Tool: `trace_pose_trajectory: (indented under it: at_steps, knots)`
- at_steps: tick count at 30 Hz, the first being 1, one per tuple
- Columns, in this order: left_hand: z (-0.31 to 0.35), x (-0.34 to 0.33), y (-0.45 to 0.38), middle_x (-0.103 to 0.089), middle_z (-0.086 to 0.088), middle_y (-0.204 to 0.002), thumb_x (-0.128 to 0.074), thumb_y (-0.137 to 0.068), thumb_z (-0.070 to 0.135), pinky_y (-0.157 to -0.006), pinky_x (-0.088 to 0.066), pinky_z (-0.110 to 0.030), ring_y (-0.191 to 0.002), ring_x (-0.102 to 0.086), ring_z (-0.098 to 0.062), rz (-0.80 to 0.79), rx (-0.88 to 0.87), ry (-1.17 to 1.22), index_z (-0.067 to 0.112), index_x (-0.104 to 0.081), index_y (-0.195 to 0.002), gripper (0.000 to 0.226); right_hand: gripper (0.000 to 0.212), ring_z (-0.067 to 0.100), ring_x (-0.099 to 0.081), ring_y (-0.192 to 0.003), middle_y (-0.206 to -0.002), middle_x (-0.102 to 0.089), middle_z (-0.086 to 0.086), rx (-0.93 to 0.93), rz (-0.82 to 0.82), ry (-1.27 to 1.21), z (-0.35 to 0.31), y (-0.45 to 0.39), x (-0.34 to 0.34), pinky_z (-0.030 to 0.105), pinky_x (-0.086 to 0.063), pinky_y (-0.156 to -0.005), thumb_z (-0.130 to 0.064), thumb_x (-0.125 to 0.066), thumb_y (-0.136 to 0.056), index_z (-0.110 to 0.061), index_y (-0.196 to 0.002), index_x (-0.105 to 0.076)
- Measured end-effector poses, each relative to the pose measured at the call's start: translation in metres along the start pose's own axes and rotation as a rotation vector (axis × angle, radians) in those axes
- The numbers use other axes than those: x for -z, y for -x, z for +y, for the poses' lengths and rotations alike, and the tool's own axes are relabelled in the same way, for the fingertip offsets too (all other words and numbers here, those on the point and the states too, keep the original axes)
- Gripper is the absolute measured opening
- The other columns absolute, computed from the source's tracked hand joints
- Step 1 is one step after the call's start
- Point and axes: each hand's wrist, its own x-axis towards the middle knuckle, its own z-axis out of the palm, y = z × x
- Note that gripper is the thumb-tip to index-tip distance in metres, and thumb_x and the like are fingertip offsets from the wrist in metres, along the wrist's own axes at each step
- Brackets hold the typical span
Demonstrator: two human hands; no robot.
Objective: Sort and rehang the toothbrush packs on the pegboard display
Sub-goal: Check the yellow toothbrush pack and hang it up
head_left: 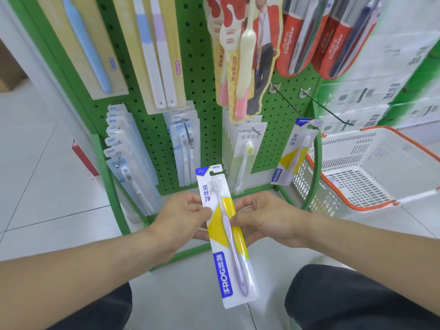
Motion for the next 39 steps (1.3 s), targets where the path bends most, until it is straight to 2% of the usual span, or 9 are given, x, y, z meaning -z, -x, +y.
trace_pose_trajectory:
  at_steps: [4,7,12,19,26,30,34,36,39]
  knots:
    - [-0.001,0.001,-0.004,-0.077,-0.018,-0.088,-0.058,-0.092,-0.011,-0.059,-0.063,-0.037,-0.065,-0.072,-0.022,0.059,-0.032,-0.016,-0.002,-0.062,-0.106,0.018,0.039,0.026,-0.070,-0.079,-0.088,-0.073,0.014,0.008,-0.048,0.003,0.001,0.002,0.001,0.040,-0.063,-0.076,0.014,-0.067,-0.086,0.007,-0.123,-0.059]
    - [0.001,-0.001,-0.006,-0.076,-0.018,-0.088,-0.059,-0.091,-0.013,-0.051,-0.058,-0.030,-0.060,-0.071,-0.019,0.103,-0.073,0.026,-0.002,-0.061,-0.106,0.019,0.049,0.024,-0.072,-0.088,-0.103,-0.075,0.017,-0.013,-0.142,0.064,-0.001,0.003,0.005,0.042,-0.062,-0.085,0.014,-0.072,-0.083,0.000,-0.129,-0.060]
    - [-0.001,-0.005,-0.009,-0.076,-0.019,-0.090,-0.058,-0.091,-0.014,-0.050,-0.058,-0.029,-0.060,-0.072,-0.019,0.126,-0.083,0.068,-0.003,-0.057,-0.108,0.020,0.025,0.017,-0.073,-0.087,-0.097,-0.076,0.003,-0.108,-0.375,0.206,0.010,0.011,0.004,0.032,-0.060,-0.083,0.002,-0.074,-0.089,-0.007,-0.112,-0.071]
    - [-0.011,-0.011,-0.009,-0.077,-0.018,-0.091,-0.062,-0.087,-0.015,-0.057,-0.062,-0.036,-0.065,-0.072,-0.026,0.039,-0.008,-0.010,0.004,-0.050,-0.114,0.034,0.024,0.018,-0.072,-0.085,-0.093,-0.076,0.002,-0.044,-0.359,0.205,0.018,0.008,-0.002,0.030,-0.059,-0.075,0.003,-0.077,-0.086,-0.015,-0.099,-0.072]
    - [-0.005,-0.002,-0.018,-0.073,-0.007,-0.070,-0.057,-0.097,0.002,-0.050,-0.059,-0.032,-0.052,-0.069,-0.018,0.142,0.004,-0.023,0.006,-0.056,-0.095,0.005,0.028,0.027,-0.070,-0.088,-0.102,-0.073,0.016,-0.081,-0.452,0.335,0.024,0.006,-0.007,0.035,-0.063,-0.078,0.002,-0.080,-0.084,0.003,-0.109,-0.069]
    - [-0.008,0.009,-0.026,-0.074,-0.016,-0.080,-0.057,-0.100,0.006,-0.048,-0.055,-0.031,-0.052,-0.069,-0.019,0.163,-0.052,-0.003,0.003,-0.048,-0.111,0.015,0.035,0.024,-0.071,-0.089,-0.109,-0.074,0.021,-0.072,-0.466,0.377,0.022,0.006,-0.007,0.036,-0.062,-0.080,-0.002,-0.080,-0.084,0.004,-0.116,-0.067]
    - [-0.014,0.009,-0.029,-0.074,-0.010,-0.070,-0.058,-0.101,0.010,-0.048,-0.056,-0.031,-0.051,-0.067,-0.019,0.137,-0.067,0.003,0.002,-0.047,-0.112,0.018,0.030,0.026,-0.071,-0.093,-0.115,-0.074,0.017,-0.043,-0.404,0.280,0.019,0.009,-0.010,0.036,-0.063,-0.073,-0.014,-0.076,-0.092,-0.004,-0.119,-0.068]
    - [-0.015,0.009,-0.030,-0.074,-0.010,-0.076,-0.059,-0.100,0.009,-0.051,-0.057,-0.033,-0.054,-0.067,-0.018,0.157,-0.085,0.006,0.003,-0.045,-0.115,0.021,0.021,0.031,-0.071,-0.089,-0.106,-0.075,0.019,-0.032,-0.342,0.213,0.019,0.008,-0.015,0.038,-0.064,-0.069,-0.017,-0.073,-0.095,-0.006,-0.113,-0.069]
    - [-0.016,0.010,-0.031,-0.067,-0.001,-0.086,-0.065,-0.094,0.006,-0.059,-0.055,-0.029,-0.062,-0.063,-0.011,0.255,-0.150,-0.133,0.010,-0.042,-0.123,0.037,0.009,0.019,-0.072,-0.068,-0.085,-0.075,0.005,0.012,-0.281,0.282,0.018,0.009,-0.019,0.031,-0.061,-0.057,-0.015,-0.074,-0.094,-0.011,-0.097,-0.066]
